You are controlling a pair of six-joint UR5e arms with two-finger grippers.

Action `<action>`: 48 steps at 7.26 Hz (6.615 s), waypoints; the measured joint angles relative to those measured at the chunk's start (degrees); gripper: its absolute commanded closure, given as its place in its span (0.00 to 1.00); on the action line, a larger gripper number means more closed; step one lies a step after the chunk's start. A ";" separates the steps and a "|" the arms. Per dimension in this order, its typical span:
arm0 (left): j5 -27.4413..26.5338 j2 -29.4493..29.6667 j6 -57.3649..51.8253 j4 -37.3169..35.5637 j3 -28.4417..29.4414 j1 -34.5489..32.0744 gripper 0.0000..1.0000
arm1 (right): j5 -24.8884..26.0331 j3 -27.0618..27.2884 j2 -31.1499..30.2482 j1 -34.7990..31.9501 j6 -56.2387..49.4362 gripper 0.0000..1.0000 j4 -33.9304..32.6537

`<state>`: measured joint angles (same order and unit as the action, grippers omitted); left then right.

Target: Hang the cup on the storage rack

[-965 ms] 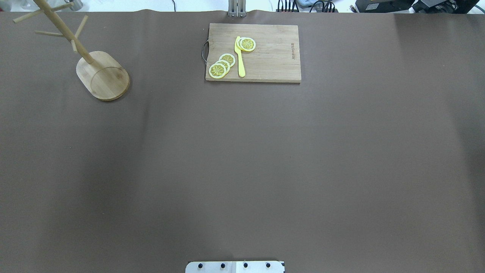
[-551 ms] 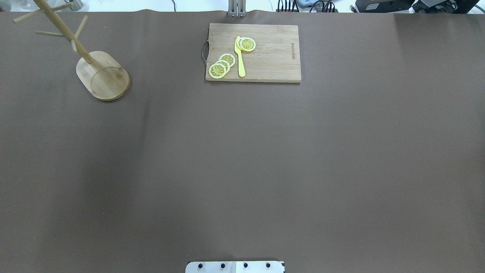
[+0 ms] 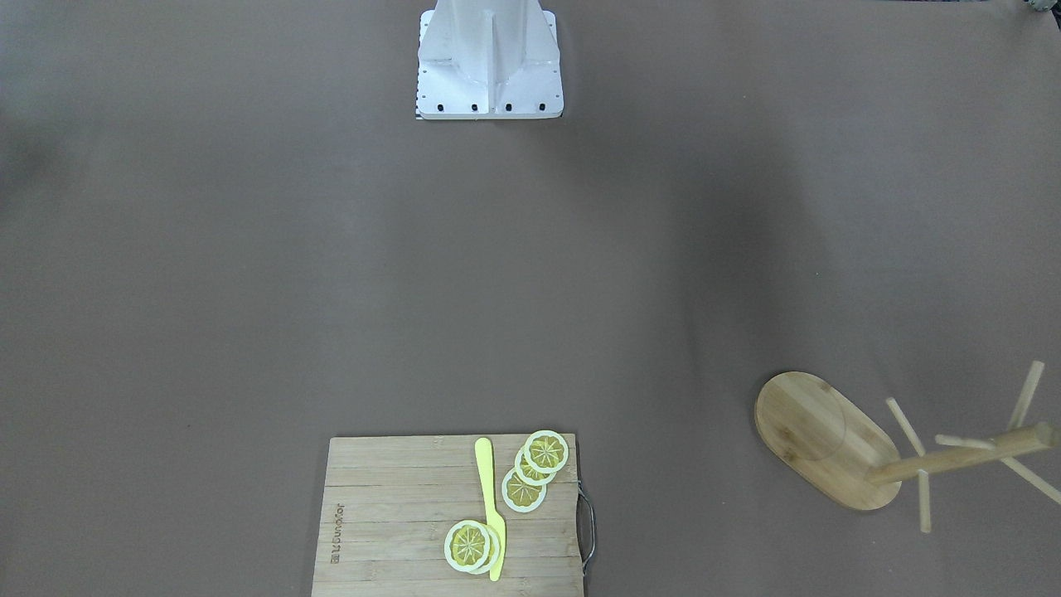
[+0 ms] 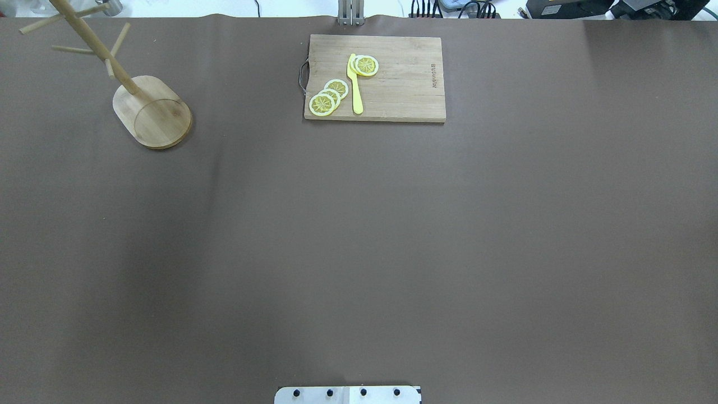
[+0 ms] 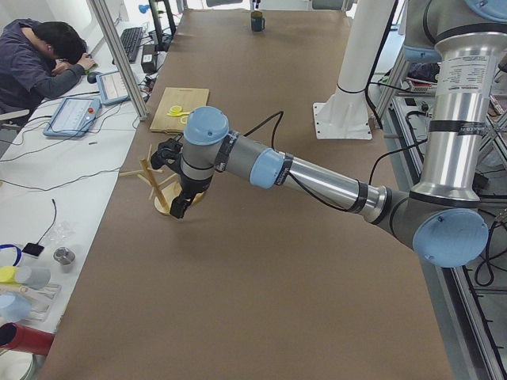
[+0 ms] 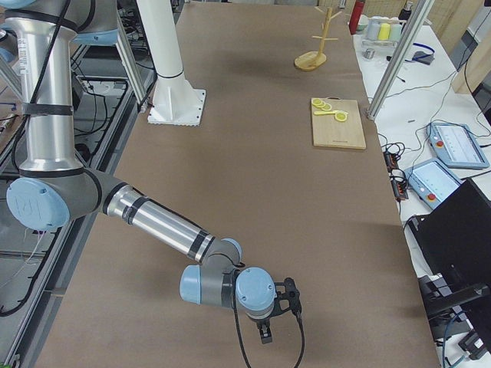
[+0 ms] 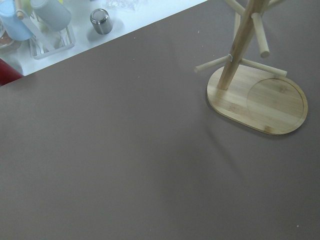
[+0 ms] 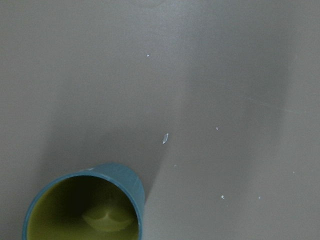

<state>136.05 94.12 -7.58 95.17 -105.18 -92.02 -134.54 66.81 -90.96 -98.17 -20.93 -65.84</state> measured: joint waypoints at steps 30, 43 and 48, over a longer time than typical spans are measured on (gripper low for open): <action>0.01 -0.44 0.55 1.62 0.26 0.09 0.01 | 5.90 33.04 0.28 24.46 74.99 1.00 2.27; -0.15 -0.69 0.45 1.64 2.21 -0.04 0.01 | 33.33 28.05 49.66 69.62 155.21 1.00 -36.42; -0.08 -0.62 0.57 1.60 2.26 0.00 0.01 | 33.88 19.20 53.62 70.52 160.16 0.71 -36.06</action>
<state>135.97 93.50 -7.01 96.77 -102.92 -92.02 -100.65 86.01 -37.33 -27.65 139.23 -101.90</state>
